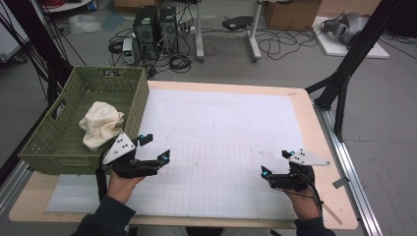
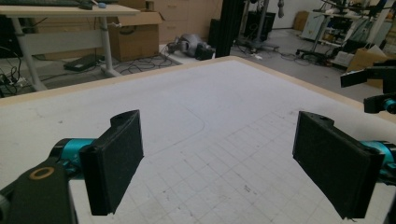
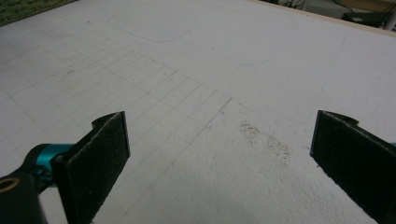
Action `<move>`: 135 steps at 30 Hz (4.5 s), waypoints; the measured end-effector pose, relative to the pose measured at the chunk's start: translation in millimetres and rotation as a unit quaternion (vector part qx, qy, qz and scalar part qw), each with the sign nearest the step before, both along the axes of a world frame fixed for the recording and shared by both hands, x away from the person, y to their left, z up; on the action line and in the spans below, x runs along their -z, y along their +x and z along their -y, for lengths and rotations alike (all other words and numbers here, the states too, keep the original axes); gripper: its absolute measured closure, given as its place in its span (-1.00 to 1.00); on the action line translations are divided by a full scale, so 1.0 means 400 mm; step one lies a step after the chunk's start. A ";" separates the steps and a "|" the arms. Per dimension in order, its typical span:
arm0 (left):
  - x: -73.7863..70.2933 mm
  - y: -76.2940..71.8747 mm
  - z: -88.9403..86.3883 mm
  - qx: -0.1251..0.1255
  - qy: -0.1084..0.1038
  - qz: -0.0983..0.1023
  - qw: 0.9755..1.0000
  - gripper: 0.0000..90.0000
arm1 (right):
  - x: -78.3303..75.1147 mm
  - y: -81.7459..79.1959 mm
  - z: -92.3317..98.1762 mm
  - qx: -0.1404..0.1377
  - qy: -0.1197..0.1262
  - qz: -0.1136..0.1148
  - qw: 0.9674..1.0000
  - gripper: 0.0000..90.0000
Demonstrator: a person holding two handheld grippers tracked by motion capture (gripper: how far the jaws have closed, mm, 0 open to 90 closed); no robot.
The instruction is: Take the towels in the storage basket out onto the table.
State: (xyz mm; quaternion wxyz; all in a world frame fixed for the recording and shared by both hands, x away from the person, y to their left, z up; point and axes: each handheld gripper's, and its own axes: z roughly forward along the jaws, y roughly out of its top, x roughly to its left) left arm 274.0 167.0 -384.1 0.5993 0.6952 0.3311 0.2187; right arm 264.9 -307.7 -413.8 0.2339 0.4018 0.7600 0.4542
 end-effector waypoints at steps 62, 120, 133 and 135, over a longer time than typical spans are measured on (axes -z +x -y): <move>-0.131 0.295 -0.377 -0.161 0.070 -0.071 0.982 -0.63 | 0.006 0.018 -0.025 -0.012 -0.014 -0.011 1.000 -0.91; -0.053 0.335 -0.451 -0.174 0.065 -0.230 0.955 0.63 | 0.004 0.011 -0.015 -0.002 -0.010 -0.017 1.000 -0.91; -0.133 0.254 -0.471 -0.172 0.022 -0.119 0.978 0.63 | -0.001 0.007 -0.027 -0.008 -0.010 -0.016 1.000 -0.91; -0.142 0.243 -0.470 -0.168 0.017 -0.105 0.980 0.63 | -0.002 0.008 -0.027 -0.009 -0.009 -0.015 1.000 -0.91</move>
